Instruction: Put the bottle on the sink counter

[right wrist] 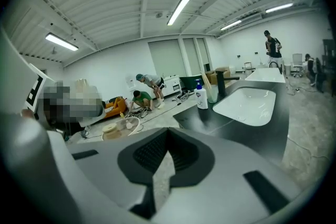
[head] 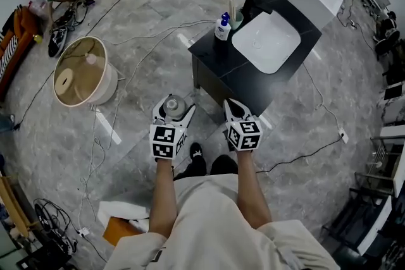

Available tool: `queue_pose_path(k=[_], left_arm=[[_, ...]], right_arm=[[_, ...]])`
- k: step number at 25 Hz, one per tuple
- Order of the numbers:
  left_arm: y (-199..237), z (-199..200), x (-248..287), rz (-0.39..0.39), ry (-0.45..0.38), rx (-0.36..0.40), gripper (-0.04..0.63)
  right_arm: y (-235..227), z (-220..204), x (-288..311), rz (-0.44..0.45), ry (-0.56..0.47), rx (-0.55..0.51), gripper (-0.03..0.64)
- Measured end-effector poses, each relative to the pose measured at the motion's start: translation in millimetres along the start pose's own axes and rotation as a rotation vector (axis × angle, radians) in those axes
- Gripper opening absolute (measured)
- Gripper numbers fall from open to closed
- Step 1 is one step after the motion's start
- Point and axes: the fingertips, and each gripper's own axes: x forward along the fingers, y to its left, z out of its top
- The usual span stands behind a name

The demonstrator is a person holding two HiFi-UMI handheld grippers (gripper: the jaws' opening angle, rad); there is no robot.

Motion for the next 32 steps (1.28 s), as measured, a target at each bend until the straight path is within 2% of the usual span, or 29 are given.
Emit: queue_pose_path(k=[10,16,21,32], left_arm=[[10,22,39,-0.014,-0.02,0.0,0.339],[12,40,73,-0.008,-0.008,0.038,0.339],[21,66,100,0.0,-0.027,0.081,0.339],[15,69,145,-0.042,0.005,0.156,0.339]], right_arm=[[-30,28,19,-0.027,-0.003,-0.027,0.005],[-40,45,47,0.031,0.001,-0.06,0.005],[-38,58,59,0.116,0.008,-0.141,0.005],[-59,72,74,0.131,-0.01,-0.139,0.005]])
